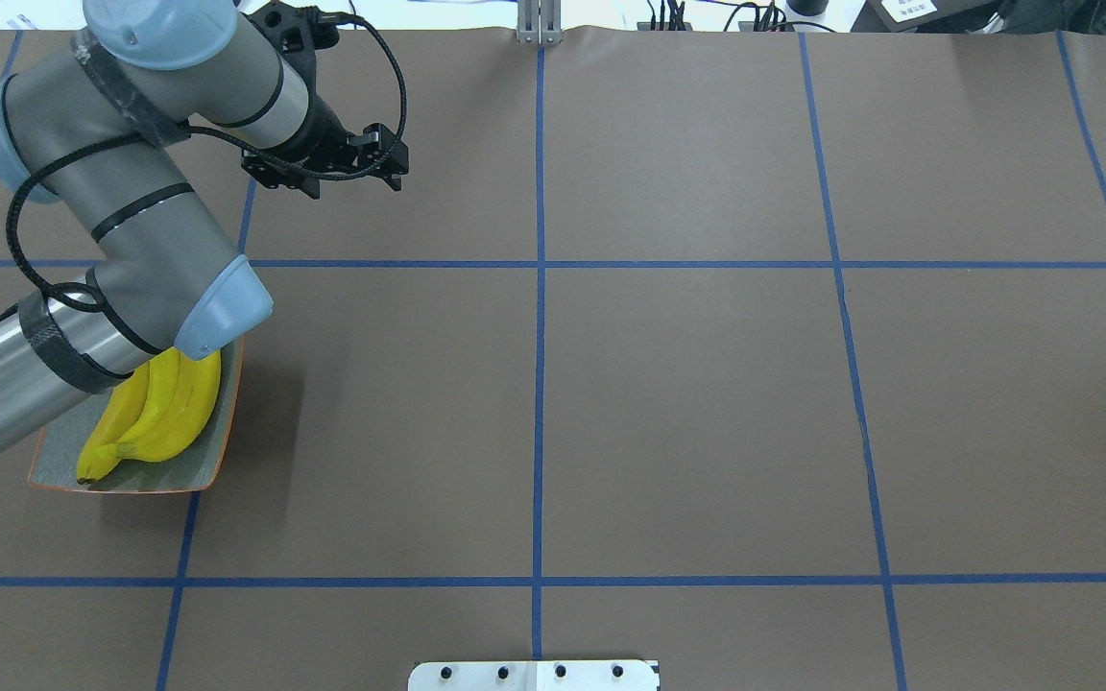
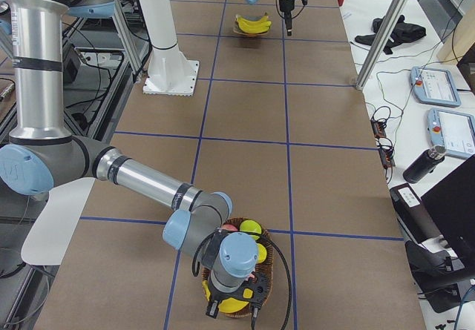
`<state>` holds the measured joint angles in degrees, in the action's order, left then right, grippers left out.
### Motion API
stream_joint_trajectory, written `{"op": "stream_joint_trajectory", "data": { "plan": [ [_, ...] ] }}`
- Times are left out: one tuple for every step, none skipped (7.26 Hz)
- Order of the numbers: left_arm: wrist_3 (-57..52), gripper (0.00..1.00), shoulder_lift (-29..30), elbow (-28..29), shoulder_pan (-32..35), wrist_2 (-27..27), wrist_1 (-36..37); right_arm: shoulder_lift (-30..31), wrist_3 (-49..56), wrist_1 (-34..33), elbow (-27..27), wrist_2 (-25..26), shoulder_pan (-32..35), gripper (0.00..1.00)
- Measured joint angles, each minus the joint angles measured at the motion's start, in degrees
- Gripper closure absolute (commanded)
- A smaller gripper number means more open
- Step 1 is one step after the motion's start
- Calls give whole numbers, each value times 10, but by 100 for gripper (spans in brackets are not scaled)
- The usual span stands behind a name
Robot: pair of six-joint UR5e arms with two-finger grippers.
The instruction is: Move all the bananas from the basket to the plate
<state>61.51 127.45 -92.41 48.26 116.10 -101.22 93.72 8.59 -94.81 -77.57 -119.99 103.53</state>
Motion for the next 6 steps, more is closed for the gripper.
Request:
{"op": "stream_joint_trajectory", "data": {
  "plan": [
    [0, 0, -1, 0, 0, 0, 0, 0, 0, 0, -4, 3, 4, 100],
    [0, 0, -2, 0, 0, 0, 0, 1, 0, 0, -8, 4, 6, 100],
    [-1, 0, -3, 0, 0, 0, 0, 2, 0, 0, -20, 3, 9, 100],
    [-1, 0, -3, 0, 0, 0, -1, 4, -1, -1, -44, 1, 18, 100],
    [0, 0, -4, 0, -1, 0, -1, 4, -1, -6, -71, -1, 29, 100],
    [0, 0, -5, 0, -1, 1, -2, 3, -2, -19, -107, -1, 39, 100]
  ]
}}
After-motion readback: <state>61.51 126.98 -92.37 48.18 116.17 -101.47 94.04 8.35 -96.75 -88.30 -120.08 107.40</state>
